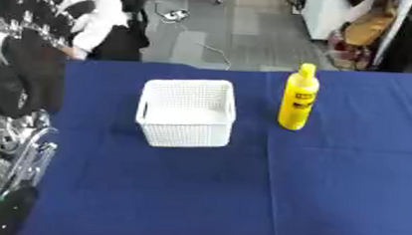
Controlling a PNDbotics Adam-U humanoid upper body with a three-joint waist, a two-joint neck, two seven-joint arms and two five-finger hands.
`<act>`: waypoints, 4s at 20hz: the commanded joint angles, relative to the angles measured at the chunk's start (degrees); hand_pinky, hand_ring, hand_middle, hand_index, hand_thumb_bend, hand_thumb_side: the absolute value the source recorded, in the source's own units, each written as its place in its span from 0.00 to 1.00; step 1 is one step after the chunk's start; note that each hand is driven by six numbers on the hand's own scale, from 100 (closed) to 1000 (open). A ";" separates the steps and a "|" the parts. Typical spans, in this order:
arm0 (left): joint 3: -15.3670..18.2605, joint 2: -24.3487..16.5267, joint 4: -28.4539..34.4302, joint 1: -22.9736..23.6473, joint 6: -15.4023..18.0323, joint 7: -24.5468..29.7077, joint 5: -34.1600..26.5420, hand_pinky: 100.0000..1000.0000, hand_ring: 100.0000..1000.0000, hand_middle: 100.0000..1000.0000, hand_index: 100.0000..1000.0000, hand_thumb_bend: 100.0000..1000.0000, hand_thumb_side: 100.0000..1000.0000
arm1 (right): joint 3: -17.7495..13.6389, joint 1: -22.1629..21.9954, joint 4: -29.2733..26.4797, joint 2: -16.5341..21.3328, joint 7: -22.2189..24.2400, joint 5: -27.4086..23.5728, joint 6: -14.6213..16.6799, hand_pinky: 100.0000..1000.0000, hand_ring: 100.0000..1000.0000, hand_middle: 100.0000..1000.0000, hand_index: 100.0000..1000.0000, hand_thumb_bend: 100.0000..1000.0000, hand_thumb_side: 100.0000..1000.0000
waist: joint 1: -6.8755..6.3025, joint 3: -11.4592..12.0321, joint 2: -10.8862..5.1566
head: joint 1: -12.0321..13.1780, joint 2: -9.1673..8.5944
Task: Pick up objects on the table and place them in the box.
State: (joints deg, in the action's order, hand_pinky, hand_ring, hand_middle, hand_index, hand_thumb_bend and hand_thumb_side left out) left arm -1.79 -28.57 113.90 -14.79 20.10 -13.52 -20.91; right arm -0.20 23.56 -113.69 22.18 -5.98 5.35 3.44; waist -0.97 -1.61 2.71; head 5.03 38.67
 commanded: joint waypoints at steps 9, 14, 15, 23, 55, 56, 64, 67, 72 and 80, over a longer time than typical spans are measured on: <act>-0.88 -0.97 0.69 -0.35 -1.73 2.60 -0.14 0.78 0.83 0.88 0.86 0.25 1.00 | 4.30 10.51 16.08 6.90 -1.22 9.21 -6.60 0.80 0.79 0.83 0.81 0.62 1.00 | 0.05 -0.99 -2.08 | -5.18 1.52; -1.31 -1.13 0.69 -0.62 -1.91 3.22 -0.52 0.78 0.82 0.88 0.85 0.24 1.00 | 6.87 16.31 25.79 7.76 -0.38 12.46 -5.60 0.85 0.81 0.85 0.84 0.72 1.00 | -0.17 -1.24 -2.18 | -5.89 1.87; -1.37 -1.21 0.69 -0.63 -1.94 3.34 -0.55 0.78 0.82 0.88 0.85 0.24 1.00 | 7.23 17.33 27.60 7.71 -0.30 12.99 -5.32 0.85 0.81 0.85 0.85 0.73 1.00 | -0.23 -1.18 -2.17 | -6.01 1.90; -1.33 -1.12 0.69 -0.47 -2.22 3.46 -0.63 0.77 0.81 0.87 0.85 0.23 1.00 | 9.87 26.19 44.27 6.34 3.87 15.06 -3.71 0.85 0.80 0.81 0.88 0.85 1.00 | -0.74 -1.23 -1.78 | -5.97 2.35; -1.90 -0.20 0.69 -1.66 -2.69 4.50 -1.50 0.77 0.81 0.85 0.84 0.22 1.00 | 6.88 34.77 70.63 -3.15 13.13 28.71 1.55 0.91 0.83 0.82 0.88 1.00 0.91 | -0.17 1.38 -0.49 | -6.18 0.03; -1.92 -0.20 0.69 -1.73 -2.71 4.54 -1.53 0.77 0.81 0.85 0.84 0.22 1.00 | 6.81 34.87 70.82 -3.15 13.90 28.52 1.65 0.92 0.83 0.82 0.88 1.00 0.90 | -0.15 1.45 -0.46 | -6.14 0.17; -2.03 -0.07 0.69 -2.21 -2.78 4.75 -1.74 0.77 0.81 0.85 0.83 0.22 1.00 | 6.16 35.67 71.94 -3.08 18.80 27.78 2.04 0.93 0.85 0.83 0.90 1.00 0.85 | 0.09 2.04 -0.20 | -6.04 0.52; -2.03 -0.06 0.69 -2.38 -2.78 4.78 -1.79 0.78 0.81 0.85 0.83 0.22 1.00 | 6.18 35.88 71.97 -3.17 19.82 27.89 2.06 0.94 0.85 0.84 0.90 1.00 0.85 | 0.20 2.20 -0.14 | -6.02 0.43; -2.09 0.01 0.69 -2.79 -2.80 4.86 -1.91 0.78 0.81 0.85 0.83 0.22 1.00 | 6.04 36.08 72.20 -3.45 20.73 28.02 1.79 0.95 0.87 0.85 0.90 1.00 0.84 | 0.32 2.58 0.06 | -6.09 0.09; -2.20 0.40 0.69 -3.88 -2.67 5.04 -2.13 0.78 0.81 0.84 0.83 0.22 1.00 | 5.59 36.64 72.69 -3.78 21.06 27.54 1.39 0.95 0.87 0.86 0.91 1.00 0.82 | 0.46 3.48 0.89 | -5.82 -0.91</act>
State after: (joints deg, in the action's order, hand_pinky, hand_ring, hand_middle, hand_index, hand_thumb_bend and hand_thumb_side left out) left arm -3.96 -27.85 113.90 -17.83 17.31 -8.71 -22.91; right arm 5.79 58.42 -40.61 18.06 14.87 33.18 4.88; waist -0.50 1.78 4.16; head -1.22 38.96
